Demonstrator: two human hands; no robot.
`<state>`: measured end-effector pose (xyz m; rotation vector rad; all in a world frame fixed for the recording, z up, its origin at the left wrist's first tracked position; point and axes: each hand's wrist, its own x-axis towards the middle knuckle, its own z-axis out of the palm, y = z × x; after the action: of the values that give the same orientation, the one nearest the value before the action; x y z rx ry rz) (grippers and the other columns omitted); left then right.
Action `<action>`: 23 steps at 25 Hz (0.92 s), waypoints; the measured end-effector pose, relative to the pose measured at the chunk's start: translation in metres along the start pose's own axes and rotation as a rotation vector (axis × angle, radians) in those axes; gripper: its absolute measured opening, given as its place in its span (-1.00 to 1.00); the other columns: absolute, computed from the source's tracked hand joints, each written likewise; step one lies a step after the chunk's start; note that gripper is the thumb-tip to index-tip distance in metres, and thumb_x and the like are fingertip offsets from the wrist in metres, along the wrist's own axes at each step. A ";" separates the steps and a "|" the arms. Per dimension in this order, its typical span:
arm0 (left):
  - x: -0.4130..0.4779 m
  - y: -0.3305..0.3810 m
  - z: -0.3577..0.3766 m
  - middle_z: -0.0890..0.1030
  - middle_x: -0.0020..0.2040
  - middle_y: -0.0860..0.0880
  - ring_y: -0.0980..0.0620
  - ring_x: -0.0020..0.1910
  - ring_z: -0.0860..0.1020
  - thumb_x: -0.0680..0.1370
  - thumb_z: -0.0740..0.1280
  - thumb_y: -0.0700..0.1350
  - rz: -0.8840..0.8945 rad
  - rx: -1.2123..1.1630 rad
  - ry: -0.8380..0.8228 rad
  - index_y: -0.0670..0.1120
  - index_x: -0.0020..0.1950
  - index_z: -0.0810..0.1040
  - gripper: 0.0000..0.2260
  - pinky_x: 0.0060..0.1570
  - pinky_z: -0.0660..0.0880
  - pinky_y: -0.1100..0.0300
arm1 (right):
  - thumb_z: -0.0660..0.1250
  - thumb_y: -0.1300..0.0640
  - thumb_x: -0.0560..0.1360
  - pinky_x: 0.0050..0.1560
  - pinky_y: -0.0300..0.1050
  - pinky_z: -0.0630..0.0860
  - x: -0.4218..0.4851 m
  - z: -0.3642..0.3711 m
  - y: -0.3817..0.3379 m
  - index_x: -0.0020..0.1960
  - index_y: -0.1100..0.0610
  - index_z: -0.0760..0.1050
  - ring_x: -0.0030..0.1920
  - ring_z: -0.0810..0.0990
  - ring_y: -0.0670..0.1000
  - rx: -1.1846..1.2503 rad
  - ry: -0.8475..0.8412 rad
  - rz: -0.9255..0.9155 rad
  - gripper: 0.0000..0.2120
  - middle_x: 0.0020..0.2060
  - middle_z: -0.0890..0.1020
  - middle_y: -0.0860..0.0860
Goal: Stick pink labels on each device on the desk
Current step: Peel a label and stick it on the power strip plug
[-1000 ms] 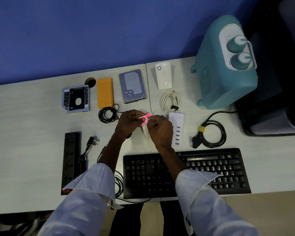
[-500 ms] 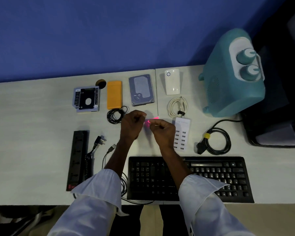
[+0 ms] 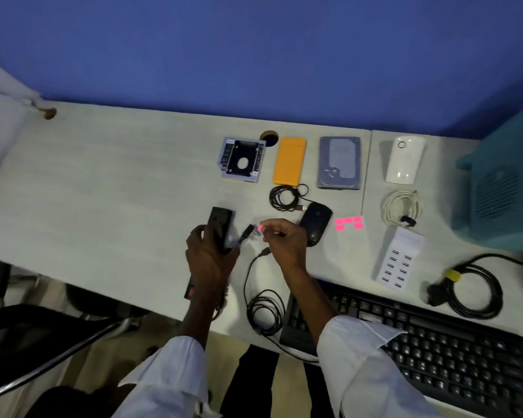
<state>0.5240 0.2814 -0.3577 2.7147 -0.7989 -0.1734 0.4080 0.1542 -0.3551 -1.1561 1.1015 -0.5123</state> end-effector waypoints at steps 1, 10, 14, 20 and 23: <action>-0.006 -0.006 -0.002 0.50 0.17 -0.12 -0.20 0.12 0.45 0.26 0.49 0.19 -0.041 0.033 -0.027 -0.05 0.26 0.44 -0.35 -0.01 0.46 -0.03 | 0.43 0.27 0.41 -0.18 -0.06 0.59 -0.003 0.010 0.004 -0.22 0.00 0.69 -0.30 0.65 0.00 -0.006 -0.012 0.027 -0.82 -0.30 0.72 0.02; -0.002 -0.007 0.009 0.44 0.02 -0.15 -0.17 -0.08 0.50 0.21 0.43 0.26 -0.100 0.246 -0.131 -0.21 0.34 0.30 -0.14 -0.31 0.52 0.04 | 0.45 0.29 0.39 -0.27 -0.17 0.55 -0.020 0.043 0.017 -0.23 0.08 0.68 -0.35 0.67 0.04 0.021 -0.009 0.168 -0.87 -0.29 0.73 0.08; 0.008 -0.008 0.005 0.44 0.01 -0.15 -0.17 -0.07 0.53 0.35 0.38 0.14 -0.085 0.281 -0.177 -0.18 0.20 0.37 -0.44 -0.30 0.50 0.05 | 0.42 0.34 0.43 -0.40 -0.30 0.45 -0.025 0.047 0.010 -0.20 0.17 0.64 -0.39 0.62 -0.02 0.136 0.026 0.242 -0.90 -0.28 0.71 0.13; 0.033 -0.040 -0.015 0.60 -0.09 -0.12 -0.18 -0.16 0.56 0.45 0.36 -0.08 -0.149 -0.237 -0.293 -0.15 0.12 0.44 -0.70 -0.16 0.46 0.06 | 0.48 0.27 0.43 -0.37 -0.25 0.45 -0.025 0.057 0.015 -0.18 0.15 0.67 -0.34 0.58 -0.02 0.196 0.038 0.289 -0.95 -0.34 0.67 0.02; 0.045 -0.055 -0.025 0.63 -0.05 -0.20 -0.27 0.00 0.60 0.35 0.30 -0.08 -0.354 -0.663 -0.536 -0.12 0.07 0.52 -0.69 0.00 0.53 -0.09 | 0.48 0.26 0.44 -0.38 -0.31 0.44 -0.023 0.066 0.012 -0.09 0.23 0.68 -0.37 0.56 -0.09 0.137 -0.072 0.244 -0.94 -0.33 0.66 0.03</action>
<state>0.5942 0.3071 -0.3535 2.1443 -0.2781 -1.0683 0.4548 0.2080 -0.3560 -0.8997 1.1096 -0.3467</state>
